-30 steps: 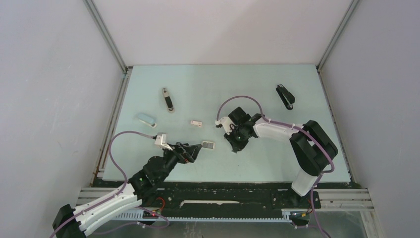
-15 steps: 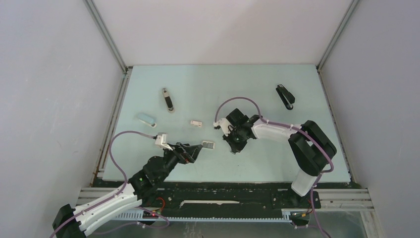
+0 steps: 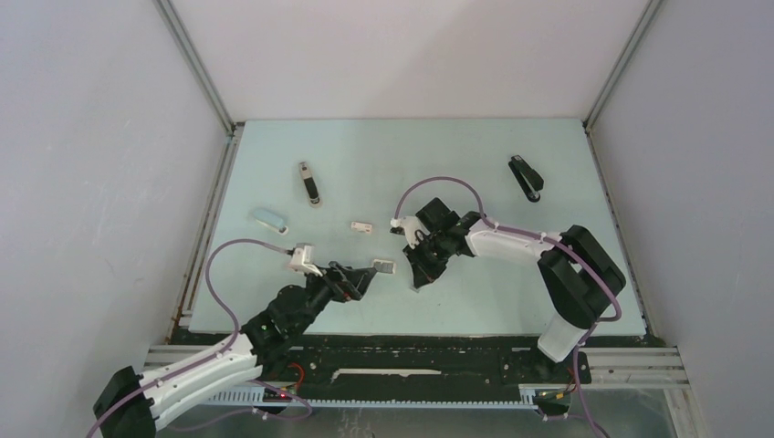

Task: Unload the staples from the stapler
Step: Pick up the staple from the center of the board, then place the staple at the center of the board.

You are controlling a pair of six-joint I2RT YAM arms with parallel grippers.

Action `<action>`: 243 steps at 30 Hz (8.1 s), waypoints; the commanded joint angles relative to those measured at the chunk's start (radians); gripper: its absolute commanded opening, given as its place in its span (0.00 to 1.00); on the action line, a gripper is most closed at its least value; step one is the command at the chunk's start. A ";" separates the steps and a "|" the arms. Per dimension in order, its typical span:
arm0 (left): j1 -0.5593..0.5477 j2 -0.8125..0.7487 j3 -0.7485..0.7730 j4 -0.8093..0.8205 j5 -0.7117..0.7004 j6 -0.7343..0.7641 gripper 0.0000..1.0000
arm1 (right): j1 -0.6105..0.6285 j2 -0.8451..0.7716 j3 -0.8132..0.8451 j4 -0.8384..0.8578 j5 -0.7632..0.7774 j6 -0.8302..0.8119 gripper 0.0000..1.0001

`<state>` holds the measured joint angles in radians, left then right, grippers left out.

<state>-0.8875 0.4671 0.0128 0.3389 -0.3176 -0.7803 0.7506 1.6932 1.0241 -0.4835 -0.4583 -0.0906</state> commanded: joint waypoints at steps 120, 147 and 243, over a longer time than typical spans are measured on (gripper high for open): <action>-0.194 1.363 0.134 1.160 -0.090 -0.951 0.33 | -0.259 0.075 -0.129 0.391 -0.714 0.519 0.27; -0.191 1.332 0.078 1.161 -0.115 -0.886 0.06 | -0.312 0.037 -0.130 0.391 -0.889 0.376 0.40; -0.154 0.826 0.434 -0.374 -0.024 -0.150 0.39 | -0.457 -0.145 -0.092 0.215 -0.923 0.194 0.39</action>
<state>-1.0233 1.3525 0.4267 0.1608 -0.2554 -1.0077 0.2943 1.5784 0.9043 -0.2718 -1.3560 0.1177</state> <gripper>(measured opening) 0.354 0.392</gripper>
